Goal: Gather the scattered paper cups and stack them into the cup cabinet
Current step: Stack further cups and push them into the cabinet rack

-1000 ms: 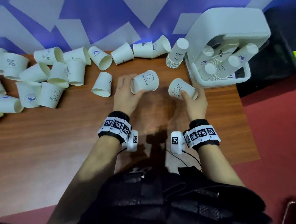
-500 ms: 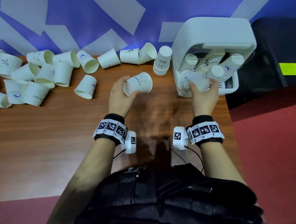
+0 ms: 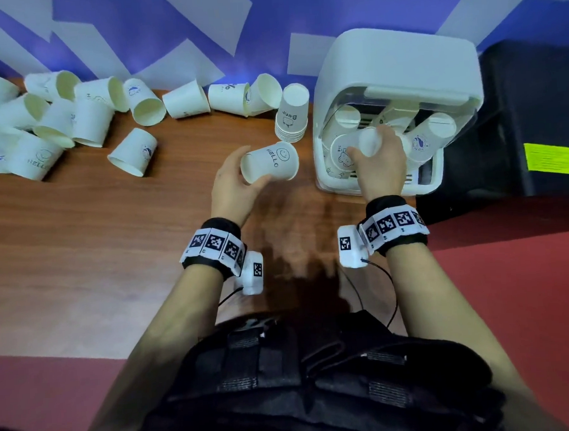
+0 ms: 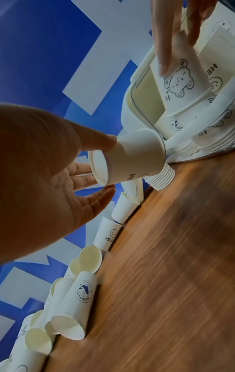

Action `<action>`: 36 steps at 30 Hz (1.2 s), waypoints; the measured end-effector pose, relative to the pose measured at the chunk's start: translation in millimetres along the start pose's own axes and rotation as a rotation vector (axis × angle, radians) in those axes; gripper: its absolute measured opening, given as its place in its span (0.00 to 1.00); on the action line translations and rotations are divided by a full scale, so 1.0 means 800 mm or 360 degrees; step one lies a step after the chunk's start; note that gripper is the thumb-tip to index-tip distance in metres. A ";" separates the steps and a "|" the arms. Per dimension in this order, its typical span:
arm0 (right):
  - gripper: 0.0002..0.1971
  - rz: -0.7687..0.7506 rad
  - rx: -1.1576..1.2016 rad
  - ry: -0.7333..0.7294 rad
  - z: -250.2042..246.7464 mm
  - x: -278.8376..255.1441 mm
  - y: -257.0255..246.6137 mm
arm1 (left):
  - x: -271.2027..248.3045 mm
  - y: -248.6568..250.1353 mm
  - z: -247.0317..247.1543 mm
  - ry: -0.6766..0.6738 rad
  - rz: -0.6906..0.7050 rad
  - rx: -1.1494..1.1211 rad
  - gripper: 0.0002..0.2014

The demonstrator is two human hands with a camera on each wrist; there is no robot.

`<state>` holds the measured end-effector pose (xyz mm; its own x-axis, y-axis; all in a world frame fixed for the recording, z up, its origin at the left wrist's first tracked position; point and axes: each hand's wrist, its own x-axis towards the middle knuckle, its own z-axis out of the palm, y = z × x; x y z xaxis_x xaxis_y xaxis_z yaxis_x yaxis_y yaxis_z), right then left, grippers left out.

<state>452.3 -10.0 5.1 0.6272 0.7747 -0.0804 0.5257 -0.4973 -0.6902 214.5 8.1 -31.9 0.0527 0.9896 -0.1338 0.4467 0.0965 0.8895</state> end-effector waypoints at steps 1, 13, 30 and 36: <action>0.30 -0.0027 -0.0022 -0.0025 0.003 0.004 0.002 | 0.001 -0.001 0.004 0.0009 0.0001 0.0004 0.33; 0.33 -0.0163 -0.0500 -0.0403 0.052 0.022 0.030 | 0.014 -0.011 0.032 0.0065 -0.0082 0.0005 0.31; 0.34 -0.0235 0.0140 -0.0246 0.019 -0.031 0.047 | -0.009 0.033 0.050 0.0057 0.0217 -0.0166 0.25; 0.29 -0.0112 0.0435 -0.0013 -0.037 -0.041 0.087 | -0.027 0.080 0.106 -0.0035 0.0445 -0.0186 0.25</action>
<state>485.1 -81.9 -18.7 0.5895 0.8072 -0.0305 0.3927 -0.3194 -0.8624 317.7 -15.8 -8.8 0.1792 0.9771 0.1150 0.3066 -0.1665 0.9372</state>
